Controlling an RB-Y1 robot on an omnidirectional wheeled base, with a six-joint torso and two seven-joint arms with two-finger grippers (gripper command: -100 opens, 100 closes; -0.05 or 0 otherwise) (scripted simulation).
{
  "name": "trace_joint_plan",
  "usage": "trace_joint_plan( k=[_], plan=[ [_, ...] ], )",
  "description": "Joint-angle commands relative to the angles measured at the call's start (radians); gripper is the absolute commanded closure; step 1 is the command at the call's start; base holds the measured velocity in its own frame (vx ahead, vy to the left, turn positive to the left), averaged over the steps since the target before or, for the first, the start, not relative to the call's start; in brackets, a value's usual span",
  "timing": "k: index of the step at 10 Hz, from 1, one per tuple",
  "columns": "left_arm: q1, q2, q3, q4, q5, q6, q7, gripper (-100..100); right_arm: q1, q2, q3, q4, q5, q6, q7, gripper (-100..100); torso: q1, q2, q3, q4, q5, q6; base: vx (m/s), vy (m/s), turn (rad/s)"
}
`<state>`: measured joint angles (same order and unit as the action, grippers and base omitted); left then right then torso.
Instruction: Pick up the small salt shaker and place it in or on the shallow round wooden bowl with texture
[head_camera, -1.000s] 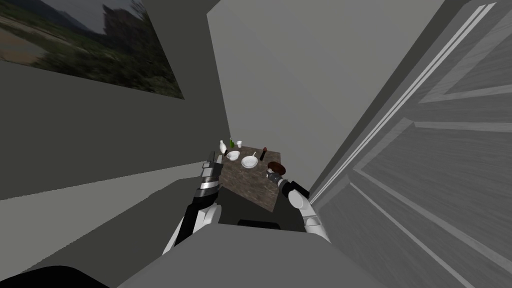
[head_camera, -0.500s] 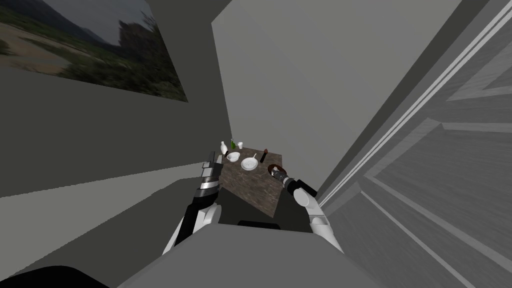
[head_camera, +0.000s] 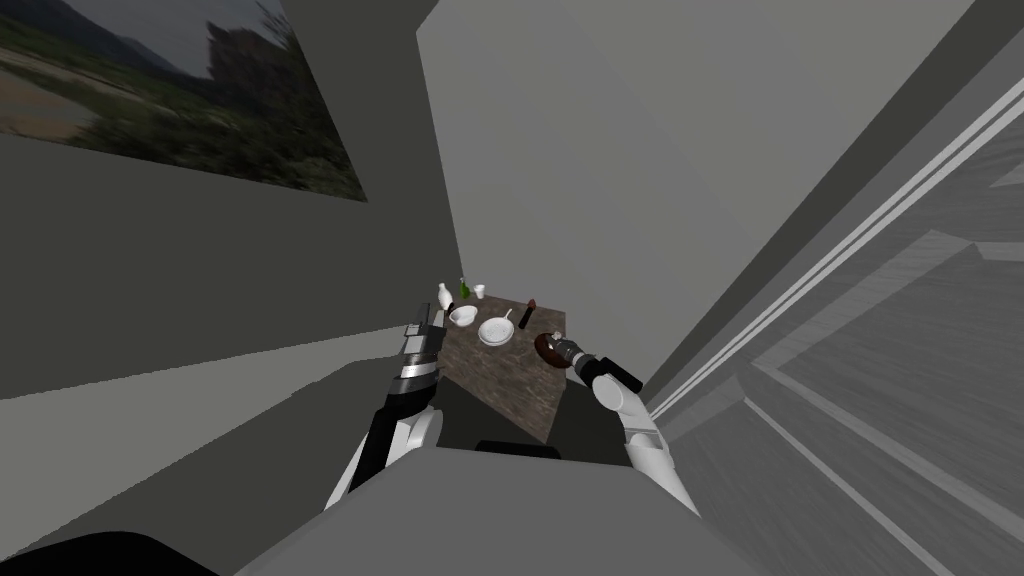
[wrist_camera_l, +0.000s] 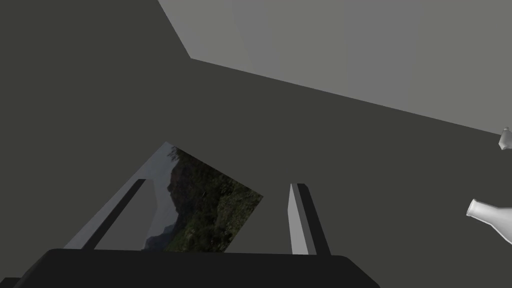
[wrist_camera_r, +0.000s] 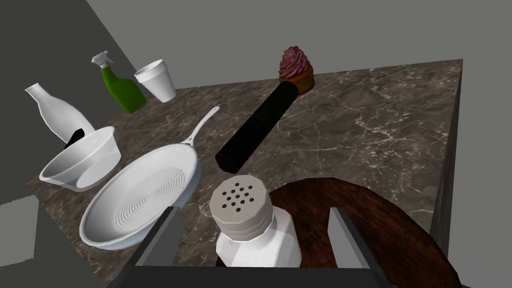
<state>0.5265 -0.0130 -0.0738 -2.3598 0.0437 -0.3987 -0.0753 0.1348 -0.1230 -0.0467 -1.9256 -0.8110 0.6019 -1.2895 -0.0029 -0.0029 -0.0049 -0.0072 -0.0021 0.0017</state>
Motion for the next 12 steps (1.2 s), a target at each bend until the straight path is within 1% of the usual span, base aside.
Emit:
trace_joint_plan(
  k=[1,4,5,6,8,12],
  plan=[
    [0.0,0.0,0.0,0.0,0.0,0.0,0.0,0,0.0,0.0,0.0,0.0,0.0,0.0,0.0,-100,0.0,0.0,0.0,0.0,0.0,0.0,0.0,0.0,0.0],
    [0.0,0.0,0.0,0.0,0.0,0.0,0.0,0,0.0,0.0,0.0,0.0,0.0,0.0,0.0,-100,0.001,0.002,0.001,0.0,0.0,0.0,0.0,0.0,0.0],
    [0.0,0.0,0.0,0.0,0.0,0.0,0.0,0,0.0,0.0,0.0,0.0,0.0,0.0,0.0,0,0.001,0.002,0.001,0.0,0.0,0.0,0.0,0.0,0.0],
    [0.0,0.0,0.0,0.0,0.0,0.0,0.0,0,-0.046,-0.014,0.009,0.002,-0.005,0.038,-0.019,-100,0.001,0.002,0.001,0.001,0.0,0.0,0.008,0.027,-0.302],
    [0.0,0.0,0.0,0.0,0.0,0.0,0.0,0,-0.093,-0.028,0.019,0.004,-0.009,0.075,-0.038,-100,0.004,0.001,0.001,0.0,0.001,0.0,0.003,0.058,-0.285],
    [0.0,0.0,0.0,0.0,0.0,0.0,0.0,0,-0.186,-0.056,0.038,0.008,-0.019,0.15,-0.077,-100,0.004,0.001,0.001,0.0,0.001,0.0,0.002,0.044,-0.209]
  ],
)
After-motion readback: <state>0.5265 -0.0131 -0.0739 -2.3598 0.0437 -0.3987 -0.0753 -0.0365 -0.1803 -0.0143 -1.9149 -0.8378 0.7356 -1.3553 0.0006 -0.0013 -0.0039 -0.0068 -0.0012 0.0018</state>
